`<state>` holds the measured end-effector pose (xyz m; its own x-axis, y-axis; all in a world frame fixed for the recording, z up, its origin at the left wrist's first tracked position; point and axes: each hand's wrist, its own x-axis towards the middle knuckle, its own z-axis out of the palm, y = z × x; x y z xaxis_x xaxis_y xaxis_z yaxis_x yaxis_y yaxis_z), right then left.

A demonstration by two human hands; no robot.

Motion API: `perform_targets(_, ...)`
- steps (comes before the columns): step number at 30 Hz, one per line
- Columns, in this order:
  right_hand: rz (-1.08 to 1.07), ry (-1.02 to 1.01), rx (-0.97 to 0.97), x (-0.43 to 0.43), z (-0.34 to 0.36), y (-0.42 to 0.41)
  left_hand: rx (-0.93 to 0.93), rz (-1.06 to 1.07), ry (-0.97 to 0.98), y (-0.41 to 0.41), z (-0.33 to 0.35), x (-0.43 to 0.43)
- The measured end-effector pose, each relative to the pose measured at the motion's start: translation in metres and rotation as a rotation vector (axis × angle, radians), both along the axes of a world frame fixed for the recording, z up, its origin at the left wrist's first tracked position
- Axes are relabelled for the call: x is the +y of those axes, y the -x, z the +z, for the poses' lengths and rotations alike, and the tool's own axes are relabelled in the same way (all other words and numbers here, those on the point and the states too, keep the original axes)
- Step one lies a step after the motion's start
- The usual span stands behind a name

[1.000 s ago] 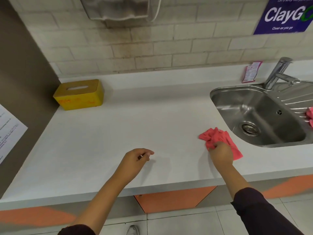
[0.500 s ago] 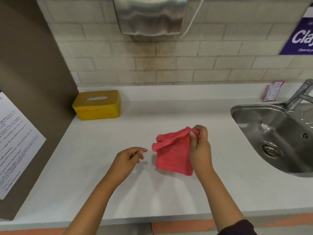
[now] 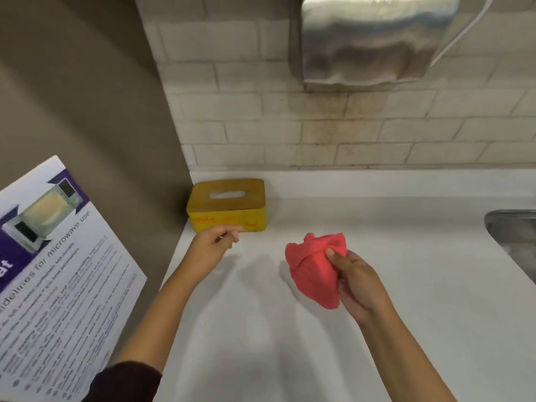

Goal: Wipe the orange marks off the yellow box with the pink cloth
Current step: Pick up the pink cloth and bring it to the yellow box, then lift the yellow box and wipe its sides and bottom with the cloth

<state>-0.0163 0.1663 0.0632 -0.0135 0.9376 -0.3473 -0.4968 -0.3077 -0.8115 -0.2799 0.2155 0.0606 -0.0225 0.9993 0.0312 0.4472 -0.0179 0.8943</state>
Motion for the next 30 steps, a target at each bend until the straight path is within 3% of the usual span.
perform_targets(5,-0.133,-0.029,-0.401,0.019,-0.007,0.019,0.190,-0.007,0.069,0.022,-0.012,0.089)
perform_targets(13,-0.032,-0.081,-0.774,0.040,-0.018,0.035,0.713,-0.285,0.169,0.042,-0.031,0.174)
perform_targets(21,-0.056,-0.056,-0.656,0.038,-0.013,0.028,0.882,-0.446,0.112,0.047,-0.032,0.180)
perform_targets(30,0.078,-0.010,-0.212,0.017,-0.012,0.005,0.796,-0.448,0.109,0.020,0.002,0.113)
